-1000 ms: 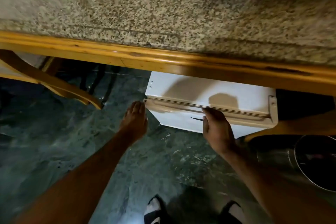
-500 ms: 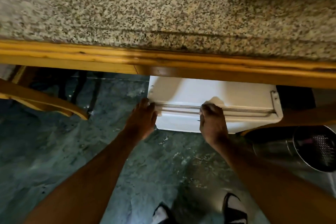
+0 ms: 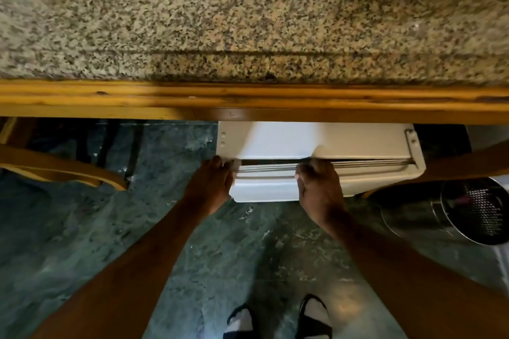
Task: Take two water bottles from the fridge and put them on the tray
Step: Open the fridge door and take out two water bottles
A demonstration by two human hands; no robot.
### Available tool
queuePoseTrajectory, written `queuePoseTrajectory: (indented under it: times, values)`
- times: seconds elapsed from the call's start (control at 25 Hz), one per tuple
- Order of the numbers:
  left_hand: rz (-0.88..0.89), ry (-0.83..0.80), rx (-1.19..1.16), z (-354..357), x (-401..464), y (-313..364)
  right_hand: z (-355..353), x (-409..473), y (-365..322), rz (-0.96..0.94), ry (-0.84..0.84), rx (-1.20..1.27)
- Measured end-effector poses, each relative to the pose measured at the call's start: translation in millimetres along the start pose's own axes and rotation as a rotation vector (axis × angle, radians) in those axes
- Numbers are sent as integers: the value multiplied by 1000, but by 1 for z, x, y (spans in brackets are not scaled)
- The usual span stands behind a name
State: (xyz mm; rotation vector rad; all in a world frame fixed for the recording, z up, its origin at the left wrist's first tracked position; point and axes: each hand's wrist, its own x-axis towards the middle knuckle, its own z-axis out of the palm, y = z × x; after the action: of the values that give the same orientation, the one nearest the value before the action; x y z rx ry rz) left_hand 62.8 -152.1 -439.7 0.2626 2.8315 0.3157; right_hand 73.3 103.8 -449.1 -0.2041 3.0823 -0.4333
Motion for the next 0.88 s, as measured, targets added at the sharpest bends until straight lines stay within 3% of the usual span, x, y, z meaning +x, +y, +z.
queuePoseTrajectory:
  times: [0.16, 0.32, 0.6, 0.88]
  values:
    - [35, -10, -32, 11, -24, 2, 2, -27, 5, -55, 9, 20]
    - [-36, -10, -109, 12, -28, -1, 3, -53, 11, -86, 15, 12]
    - [-116, 34, -228, 27, -18, 5, -1, -101, 16, 9, -116, 37]
    - [-51, -41, -290, 65, -15, 35, -3, -154, 28, 91, -59, 19]
